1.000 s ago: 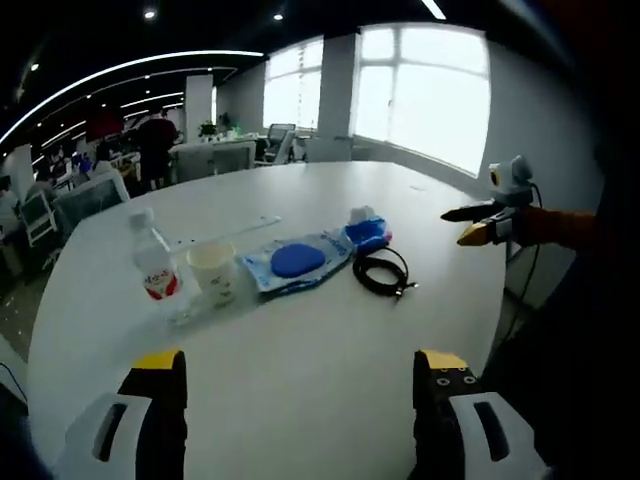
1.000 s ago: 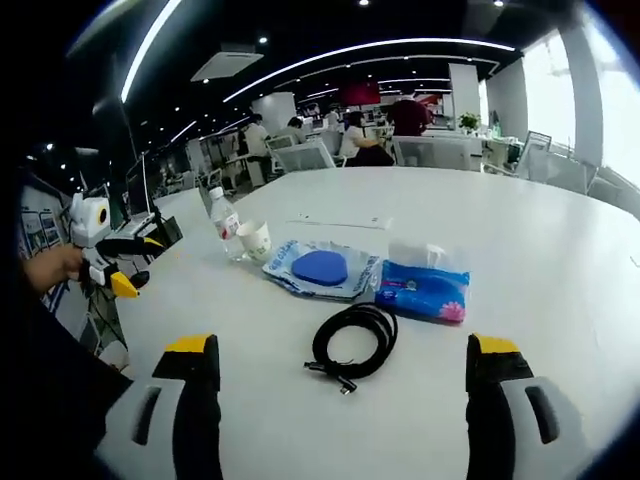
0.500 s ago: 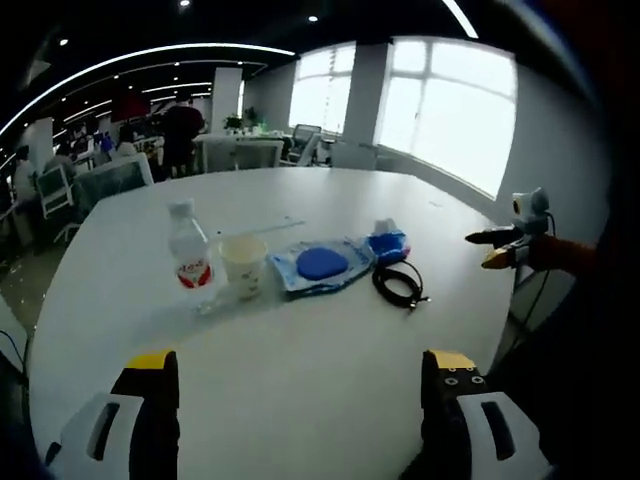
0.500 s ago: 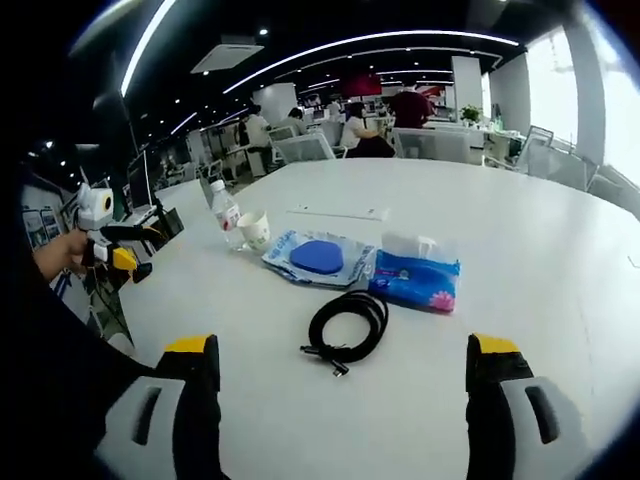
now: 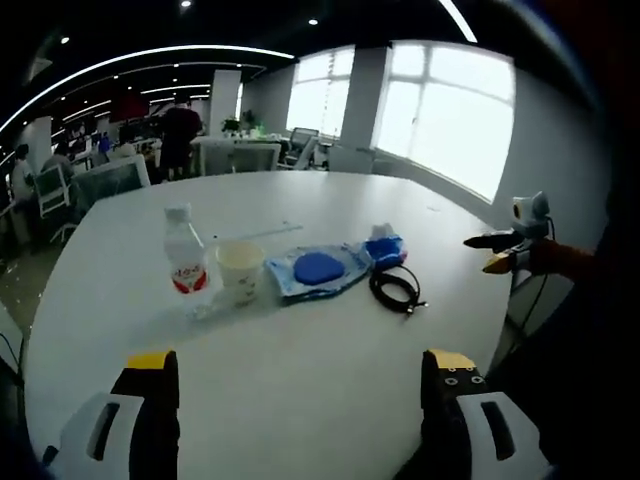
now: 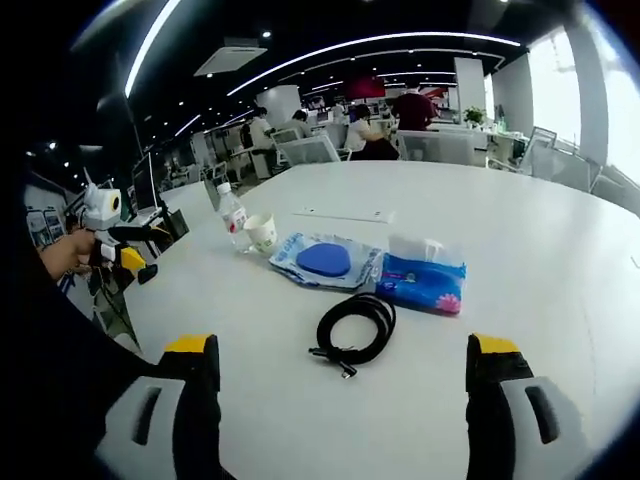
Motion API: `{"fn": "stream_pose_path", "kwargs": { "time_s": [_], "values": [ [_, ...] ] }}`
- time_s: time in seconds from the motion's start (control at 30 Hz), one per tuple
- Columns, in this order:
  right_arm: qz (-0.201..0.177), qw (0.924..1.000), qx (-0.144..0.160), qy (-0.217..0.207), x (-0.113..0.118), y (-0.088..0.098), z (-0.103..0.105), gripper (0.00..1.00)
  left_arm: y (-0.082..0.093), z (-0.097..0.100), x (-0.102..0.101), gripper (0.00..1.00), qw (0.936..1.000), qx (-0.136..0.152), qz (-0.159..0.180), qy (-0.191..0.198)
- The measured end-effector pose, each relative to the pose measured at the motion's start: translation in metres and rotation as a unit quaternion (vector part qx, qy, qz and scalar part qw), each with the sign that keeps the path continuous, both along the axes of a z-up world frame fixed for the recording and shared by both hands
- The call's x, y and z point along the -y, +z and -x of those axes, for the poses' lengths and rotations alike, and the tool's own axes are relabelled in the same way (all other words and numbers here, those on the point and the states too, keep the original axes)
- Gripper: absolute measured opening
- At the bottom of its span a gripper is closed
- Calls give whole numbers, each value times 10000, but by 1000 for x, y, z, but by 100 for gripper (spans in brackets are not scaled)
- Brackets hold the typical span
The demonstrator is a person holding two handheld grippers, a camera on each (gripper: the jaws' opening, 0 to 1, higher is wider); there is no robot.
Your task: Arrange the tabletop items into an orderly group along one side of the table until the central work area is clear of visible clutter.
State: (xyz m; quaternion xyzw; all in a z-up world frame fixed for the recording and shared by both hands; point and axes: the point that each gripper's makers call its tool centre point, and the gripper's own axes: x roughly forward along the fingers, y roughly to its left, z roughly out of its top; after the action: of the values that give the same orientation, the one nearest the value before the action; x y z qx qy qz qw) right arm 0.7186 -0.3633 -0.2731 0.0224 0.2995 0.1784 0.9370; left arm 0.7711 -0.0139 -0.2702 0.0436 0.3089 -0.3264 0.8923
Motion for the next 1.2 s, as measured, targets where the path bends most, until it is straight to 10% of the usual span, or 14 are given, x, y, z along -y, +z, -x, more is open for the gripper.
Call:
{"fn": "stream_pose_path", "kwargs": {
  "time_s": [1.2],
  "values": [
    [25,10000,-10,92,-4,-2,3,100,3,8,6,98,9999,31,161,-12]
  ]
}}
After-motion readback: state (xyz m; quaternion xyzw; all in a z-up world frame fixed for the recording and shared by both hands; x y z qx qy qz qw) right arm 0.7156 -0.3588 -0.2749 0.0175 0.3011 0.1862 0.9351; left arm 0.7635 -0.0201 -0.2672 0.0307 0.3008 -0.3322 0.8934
